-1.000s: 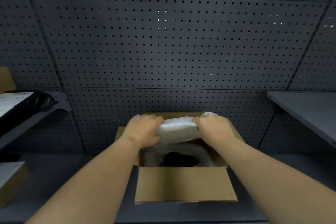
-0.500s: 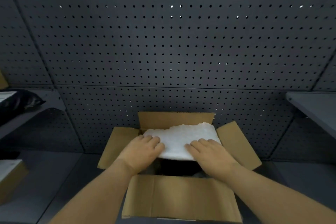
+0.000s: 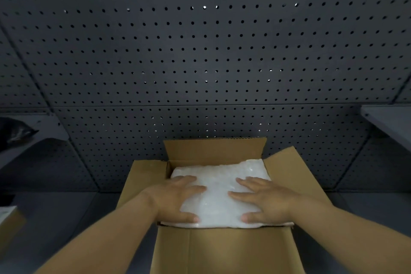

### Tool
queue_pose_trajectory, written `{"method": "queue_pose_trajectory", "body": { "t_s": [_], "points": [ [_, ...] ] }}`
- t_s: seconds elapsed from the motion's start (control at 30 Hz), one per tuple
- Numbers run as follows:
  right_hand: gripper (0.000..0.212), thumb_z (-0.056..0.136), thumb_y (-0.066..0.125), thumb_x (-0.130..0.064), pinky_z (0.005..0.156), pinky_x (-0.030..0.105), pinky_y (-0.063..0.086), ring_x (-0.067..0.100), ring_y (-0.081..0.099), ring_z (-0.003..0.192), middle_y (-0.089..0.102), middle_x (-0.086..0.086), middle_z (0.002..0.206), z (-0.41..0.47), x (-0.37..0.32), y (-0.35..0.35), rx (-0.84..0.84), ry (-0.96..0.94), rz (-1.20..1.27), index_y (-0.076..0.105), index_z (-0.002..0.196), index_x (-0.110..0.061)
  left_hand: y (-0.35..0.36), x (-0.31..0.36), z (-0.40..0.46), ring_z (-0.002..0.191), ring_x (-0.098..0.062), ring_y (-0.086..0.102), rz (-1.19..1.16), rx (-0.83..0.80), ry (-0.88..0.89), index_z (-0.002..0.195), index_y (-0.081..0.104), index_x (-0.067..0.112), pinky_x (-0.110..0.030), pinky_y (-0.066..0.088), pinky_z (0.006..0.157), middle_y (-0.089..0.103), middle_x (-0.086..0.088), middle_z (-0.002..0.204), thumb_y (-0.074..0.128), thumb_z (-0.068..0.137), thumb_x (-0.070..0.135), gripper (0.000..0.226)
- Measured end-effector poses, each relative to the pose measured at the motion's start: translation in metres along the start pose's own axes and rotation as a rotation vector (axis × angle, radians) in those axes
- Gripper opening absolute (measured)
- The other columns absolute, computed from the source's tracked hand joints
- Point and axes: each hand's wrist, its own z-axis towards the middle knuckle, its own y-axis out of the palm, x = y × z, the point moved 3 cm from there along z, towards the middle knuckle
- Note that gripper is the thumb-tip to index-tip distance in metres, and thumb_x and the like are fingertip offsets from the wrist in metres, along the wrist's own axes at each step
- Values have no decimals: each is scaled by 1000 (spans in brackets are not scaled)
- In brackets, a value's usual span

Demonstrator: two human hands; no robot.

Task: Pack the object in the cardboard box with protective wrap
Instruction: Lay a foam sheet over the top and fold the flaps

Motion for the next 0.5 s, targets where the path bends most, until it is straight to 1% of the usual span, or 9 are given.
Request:
{"method": "queue_pose_trajectory", "body": {
  "t_s": [0.03, 0.1, 0.2, 0.27, 0.33, 0.43, 0.5],
  "points": [
    [70, 88, 32, -71, 117, 33, -7, 14, -20, 146, -22, -15, 157, 3, 1, 2, -7, 3, -35, -3, 146, -53, 1, -2, 2, 148, -17, -2, 26, -30, -16, 149, 0, 45, -34, 12, 119, -10, 9, 160, 41, 80, 76, 86],
    [74, 87, 34, -70, 117, 36, -10, 16, -26, 144, -28, -12, 155, 11, 3, 5, -9, 12, -93, -10, 145, -53, 4, -7, 9, 147, -18, -11, 86, -58, -15, 146, -9, 49, -37, 8, 119, -20, 7, 159, 48, 84, 68, 86],
    [80, 87, 37, -69, 117, 37, -11, 19, -27, 144, -31, -9, 154, 22, 4, 13, -9, 8, -173, -16, 143, -51, 13, -8, 17, 146, -21, -17, 173, -71, 27, 144, -16, 50, -39, 3, 119, -27, 3, 157, 48, 87, 64, 87],
    [81, 87, 38, -68, 117, 38, -11, 20, -27, 144, -32, -8, 154, 27, 6, 17, -21, 7, -181, -18, 143, -51, 19, -9, 21, 145, -23, -20, 208, -86, 44, 142, -19, 50, -41, 3, 118, -30, 1, 156, 45, 87, 65, 86],
    [81, 88, 38, -67, 117, 38, -11, 20, -27, 144, -33, -8, 154, 31, 6, 21, -43, 8, -183, -19, 143, -50, 24, -10, 26, 145, -24, -22, 213, -88, 40, 141, -21, 51, -43, 7, 118, -33, 2, 154, 45, 87, 66, 87],
    [81, 90, 38, -65, 119, 41, -10, 22, -27, 144, -34, -6, 154, 39, 5, 24, -102, 26, -192, -20, 143, -48, 27, -9, 36, 144, -27, -23, 227, -122, -3, 139, -23, 53, -48, 23, 114, -37, 3, 152, 49, 85, 66, 92],
    [81, 90, 41, -63, 120, 42, -7, 22, -25, 145, -32, -7, 155, 42, 3, 21, -152, 36, -166, -18, 144, -49, 27, -7, 42, 145, -29, -19, 198, -147, -30, 140, -23, 53, -47, 27, 112, -36, 1, 153, 54, 84, 63, 95]
  ]
}}
